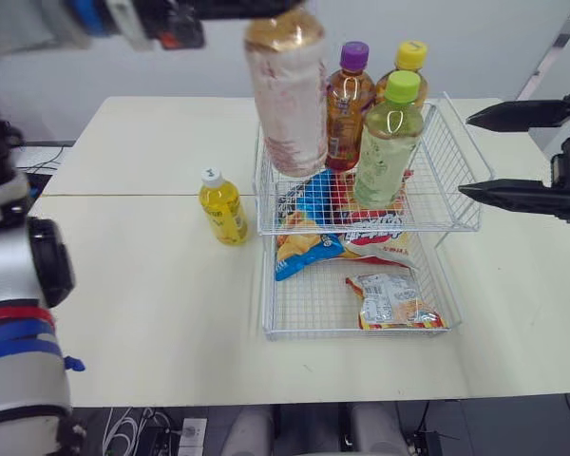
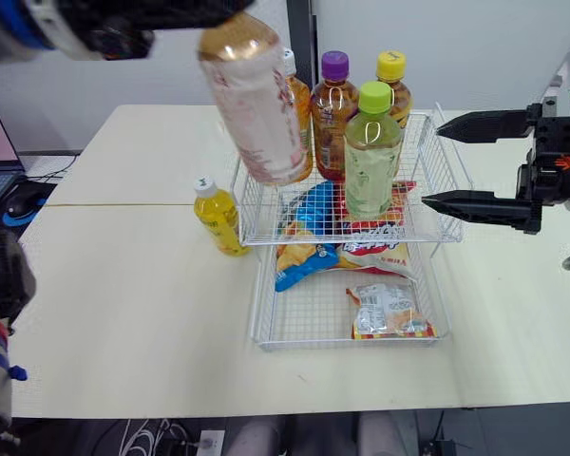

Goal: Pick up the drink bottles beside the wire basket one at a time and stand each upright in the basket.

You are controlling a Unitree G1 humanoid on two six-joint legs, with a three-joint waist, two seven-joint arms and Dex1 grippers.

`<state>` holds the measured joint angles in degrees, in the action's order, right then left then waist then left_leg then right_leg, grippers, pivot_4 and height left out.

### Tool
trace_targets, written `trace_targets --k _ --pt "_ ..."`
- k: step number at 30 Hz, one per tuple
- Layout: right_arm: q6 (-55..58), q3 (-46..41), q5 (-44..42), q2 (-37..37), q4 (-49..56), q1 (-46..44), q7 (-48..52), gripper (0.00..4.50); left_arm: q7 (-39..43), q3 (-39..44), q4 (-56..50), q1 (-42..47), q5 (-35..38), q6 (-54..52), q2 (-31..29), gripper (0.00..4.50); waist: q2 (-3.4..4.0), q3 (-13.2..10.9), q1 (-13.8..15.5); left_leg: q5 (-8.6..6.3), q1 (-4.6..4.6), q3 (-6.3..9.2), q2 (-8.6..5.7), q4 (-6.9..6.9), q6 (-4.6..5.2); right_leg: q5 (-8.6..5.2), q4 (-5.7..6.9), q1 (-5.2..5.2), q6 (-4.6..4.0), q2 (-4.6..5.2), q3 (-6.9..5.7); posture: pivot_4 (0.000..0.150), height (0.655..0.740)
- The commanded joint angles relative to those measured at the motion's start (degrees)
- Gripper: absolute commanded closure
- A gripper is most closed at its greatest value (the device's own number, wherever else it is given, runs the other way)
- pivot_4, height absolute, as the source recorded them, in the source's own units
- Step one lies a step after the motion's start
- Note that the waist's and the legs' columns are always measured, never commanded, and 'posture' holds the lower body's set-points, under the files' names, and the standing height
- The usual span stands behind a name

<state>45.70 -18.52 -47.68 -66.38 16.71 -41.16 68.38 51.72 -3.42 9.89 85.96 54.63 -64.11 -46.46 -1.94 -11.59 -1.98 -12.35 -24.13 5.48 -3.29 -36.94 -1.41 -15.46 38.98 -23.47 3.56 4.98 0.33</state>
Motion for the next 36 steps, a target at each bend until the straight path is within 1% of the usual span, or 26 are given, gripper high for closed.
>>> trace_targets --k 1,2,7,11,20,25,31,33,34,36 --pt "0.7 -3.9 -2.0 -1.2 2.3 0.9 -1.5 0.00 2.0 0.1 0.2 -0.6 -5.2 5.6 2.7 3.13 0.00 0.0 0.0 0.00 0.00 -0.01 0.00 0.01 0.00 0.00 0.00 0.00 0.00 0.00 0.01 0.150 0.7400" --pt "0.9 -4.4 -2.4 -1.3 2.7 1.4 -1.8 0.00 3.2 -1.5 0.2 -1.6 -7.7 8.1 3.6 3.13 0.00 0.0 0.1 0.00 0.02 -0.02 0.01 0.00 0.00 0.00 0.00 0.00 0.00 0.00 0.02 0.150 0.7400" --pt "1.4 -6.3 -3.8 -1.5 4.1 3.2 -3.1 0.00 6.8 -4.9 2.0 -3.7 -15.7 15.7 7.6 3.13 0.00 0.0 0.2 0.00 0.01 -0.05 0.00 -0.01 0.01 0.01 0.01 0.00 0.01 0.00 0.05 0.150 0.7400" --pt "1.6 -7.6 -4.6 -2.0 4.7 4.2 -3.9 0.00 7.2 -3.0 5.7 -3.5 -16.9 16.0 11.5 3.13 0.00 0.0 0.2 0.00 -0.04 -0.07 -0.02 -0.01 0.02 0.01 -0.02 -0.05 0.02 0.01 0.07 0.150 0.7400" --pt "1.9 -8.5 -6.0 -2.8 5.1 4.7 -5.5 0.00 9.3 -2.1 10.7 -2.5 -20.4 19.1 16.3 3.13 0.00 0.0 0.2 -0.01 -0.04 -0.07 -0.02 -0.03 0.03 0.01 -0.01 -0.03 0.03 0.01 0.05 0.150 0.7400" --pt "1.8 -8.4 -6.1 -2.8 5.2 4.8 -6.0 0.00 10.6 -2.1 12.9 -2.2 -22.2 20.5 17.9 3.13 0.01 0.0 0.3 -0.01 -0.04 -0.05 -0.03 -0.04 0.03 0.02 -0.01 -0.02 0.04 0.01 0.04 0.150 0.7400" --pt "1.6 -8.8 -6.1 -3.0 5.2 5.4 -6.2 0.00 12.5 -1.2 12.8 -1.8 -21.9 18.2 19.0 3.13 0.00 0.0 0.3 -0.01 -0.04 -0.05 -0.03 -0.04 0.03 0.02 -0.01 -0.01 0.04 0.02 0.03 0.150 0.7400" --pt "1.5 -9.0 -6.1 -3.1 5.1 5.6 -6.1 0.00 13.2 -0.7 12.1 -1.7 -21.6 16.9 18.8 2.40 0.00 0.0 0.3 -0.01 -0.04 -0.05 -0.03 -0.04 0.03 0.02 -0.01 -0.01 0.04 0.02 0.03 0.150 0.7400" --pt "1.4 -9.1 -6.0 -3.1 5.1 5.8 -6.1 0.00 13.8 -0.6 11.7 -1.6 -21.4 16.2 18.5 2.17 0.00 0.0 0.2 -0.01 -0.04 -0.05 -0.03 -0.04 0.03 0.02 -0.01 -0.01 0.04 0.02 0.03 0.150 0.7400" --pt "1.2 -9.2 -5.9 -3.2 5.0 5.9 -6.1 0.00 14.5 0.0 11.5 -1.1 -21.4 15.5 18.1 1.55 0.01 0.0 0.2 -0.01 -0.03 -0.05 -0.02 -0.04 0.03 0.02 0.00 -0.01 0.04 0.01 0.03 0.150 0.7400"
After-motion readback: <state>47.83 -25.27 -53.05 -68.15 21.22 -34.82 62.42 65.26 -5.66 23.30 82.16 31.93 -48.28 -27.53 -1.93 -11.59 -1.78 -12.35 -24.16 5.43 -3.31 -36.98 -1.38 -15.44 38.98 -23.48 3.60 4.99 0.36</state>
